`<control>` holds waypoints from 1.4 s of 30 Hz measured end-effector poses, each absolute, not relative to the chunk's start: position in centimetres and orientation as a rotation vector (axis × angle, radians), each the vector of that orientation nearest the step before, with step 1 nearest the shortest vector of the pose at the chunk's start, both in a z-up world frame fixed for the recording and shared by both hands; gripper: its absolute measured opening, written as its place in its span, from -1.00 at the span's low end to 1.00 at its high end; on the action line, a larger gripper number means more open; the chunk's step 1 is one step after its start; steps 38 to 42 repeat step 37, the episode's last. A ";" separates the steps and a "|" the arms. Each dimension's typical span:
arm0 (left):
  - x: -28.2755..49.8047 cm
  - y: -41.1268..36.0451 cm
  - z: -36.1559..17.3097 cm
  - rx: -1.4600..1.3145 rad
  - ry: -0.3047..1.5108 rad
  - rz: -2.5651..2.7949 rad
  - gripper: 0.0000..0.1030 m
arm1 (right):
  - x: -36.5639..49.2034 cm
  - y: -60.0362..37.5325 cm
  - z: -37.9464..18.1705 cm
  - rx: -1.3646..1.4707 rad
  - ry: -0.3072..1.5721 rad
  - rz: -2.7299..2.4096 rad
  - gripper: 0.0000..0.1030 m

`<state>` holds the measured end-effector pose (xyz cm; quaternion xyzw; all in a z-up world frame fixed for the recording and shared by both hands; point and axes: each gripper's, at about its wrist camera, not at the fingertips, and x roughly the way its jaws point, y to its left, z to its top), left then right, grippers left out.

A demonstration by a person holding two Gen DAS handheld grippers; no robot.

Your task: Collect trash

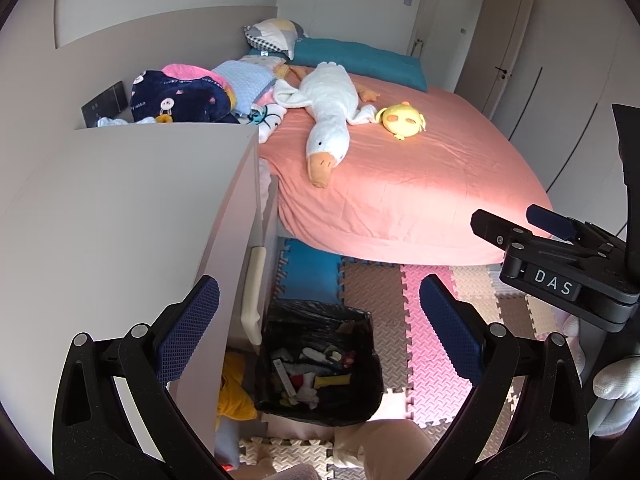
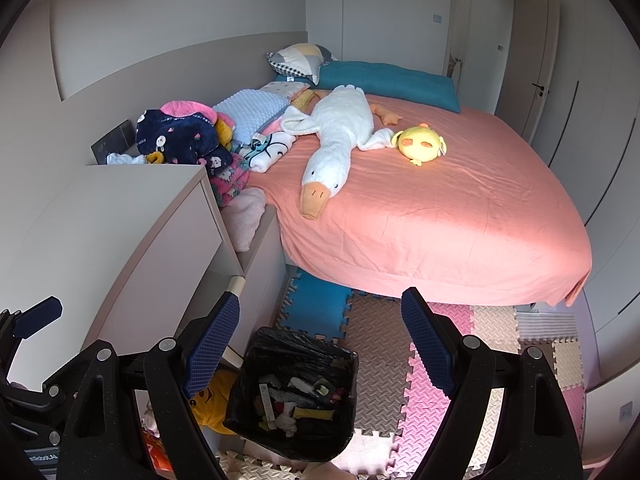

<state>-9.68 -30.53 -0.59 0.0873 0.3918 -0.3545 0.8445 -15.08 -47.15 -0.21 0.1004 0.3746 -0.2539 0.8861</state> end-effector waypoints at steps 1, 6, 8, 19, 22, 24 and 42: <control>-9.7 -30.6 -0.6 0.184 0.831 -0.752 0.88 | -15.1 -47.2 -0.2 0.209 0.779 -0.527 0.61; -9.7 -30.6 -0.7 0.187 0.833 -0.757 0.87 | -15.1 -47.1 -0.2 0.209 0.780 -0.529 0.61; -9.7 -30.7 -0.6 0.188 0.832 -0.755 0.88 | -15.1 -47.1 -0.2 0.209 0.780 -0.529 0.61; -10.1 -31.6 -0.3 0.208 0.821 -0.771 0.88 | -15.5 -47.6 -0.2 0.209 0.782 -0.530 0.61; -10.4 -31.2 -0.2 0.196 0.783 -0.764 0.87 | -15.8 -48.0 -0.2 0.213 0.782 -0.531 0.61; -10.5 -31.1 -0.1 0.188 0.770 -0.765 0.87 | -15.7 -48.0 -0.2 0.214 0.782 -0.532 0.61; -11.3 -32.1 -0.7 0.258 0.790 -0.781 0.88 | -16.1 -48.7 -0.4 0.223 0.788 -0.539 0.61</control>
